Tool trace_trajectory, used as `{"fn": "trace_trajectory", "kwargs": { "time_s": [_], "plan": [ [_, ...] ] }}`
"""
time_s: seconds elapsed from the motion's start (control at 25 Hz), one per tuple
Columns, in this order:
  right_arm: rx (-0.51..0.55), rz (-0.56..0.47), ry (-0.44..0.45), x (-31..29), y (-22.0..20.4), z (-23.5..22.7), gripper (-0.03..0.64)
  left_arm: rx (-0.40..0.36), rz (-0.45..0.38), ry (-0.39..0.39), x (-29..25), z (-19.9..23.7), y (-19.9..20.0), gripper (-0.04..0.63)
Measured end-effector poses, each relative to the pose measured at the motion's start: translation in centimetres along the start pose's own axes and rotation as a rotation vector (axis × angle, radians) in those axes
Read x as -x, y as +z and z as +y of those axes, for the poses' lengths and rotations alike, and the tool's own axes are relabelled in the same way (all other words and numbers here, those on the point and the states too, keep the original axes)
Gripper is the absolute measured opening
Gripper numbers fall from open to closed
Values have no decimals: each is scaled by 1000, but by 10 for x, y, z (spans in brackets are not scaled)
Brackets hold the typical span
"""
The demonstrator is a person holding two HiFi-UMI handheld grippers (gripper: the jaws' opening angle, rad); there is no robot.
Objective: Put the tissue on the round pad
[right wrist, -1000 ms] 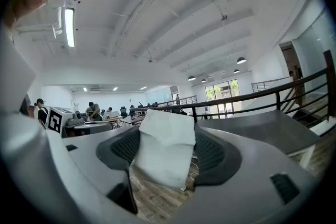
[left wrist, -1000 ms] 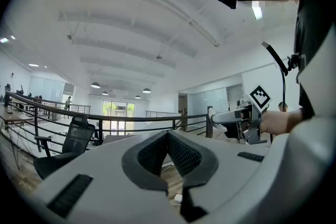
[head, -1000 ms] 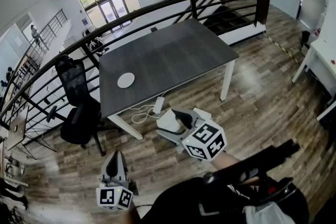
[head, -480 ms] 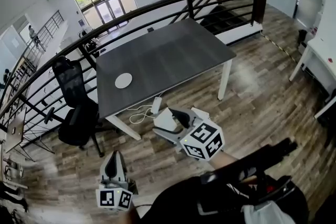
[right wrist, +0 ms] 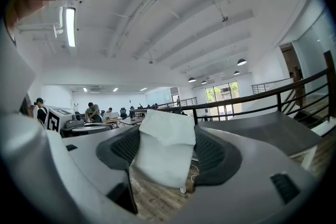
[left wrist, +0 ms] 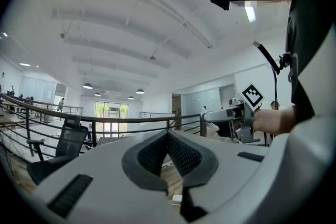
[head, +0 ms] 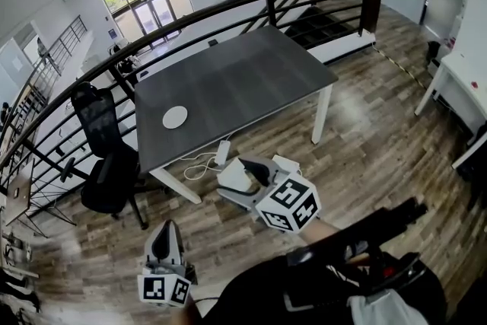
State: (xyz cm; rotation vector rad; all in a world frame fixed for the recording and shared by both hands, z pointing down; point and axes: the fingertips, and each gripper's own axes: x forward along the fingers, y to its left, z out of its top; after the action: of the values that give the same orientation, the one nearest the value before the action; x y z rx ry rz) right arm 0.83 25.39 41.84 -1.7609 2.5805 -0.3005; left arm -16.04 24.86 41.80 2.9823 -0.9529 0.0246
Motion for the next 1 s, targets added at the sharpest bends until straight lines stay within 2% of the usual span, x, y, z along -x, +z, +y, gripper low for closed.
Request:
{"fn": "trace_trajectory", "kwargs": {
  "time_s": [0.16, 0.52, 1.0],
  "plan": [
    [-6, 3, -5, -8, -2, 5, 328, 30, -14, -1, 3, 12, -1, 5],
    [-11, -3, -10, -20, -2, 16, 327, 40, 13, 14, 14, 29, -9, 5],
    [-21, -6, -36, -50, -8, 53, 328, 58, -4, -21, 46, 63, -13, 5]
  ]
}}
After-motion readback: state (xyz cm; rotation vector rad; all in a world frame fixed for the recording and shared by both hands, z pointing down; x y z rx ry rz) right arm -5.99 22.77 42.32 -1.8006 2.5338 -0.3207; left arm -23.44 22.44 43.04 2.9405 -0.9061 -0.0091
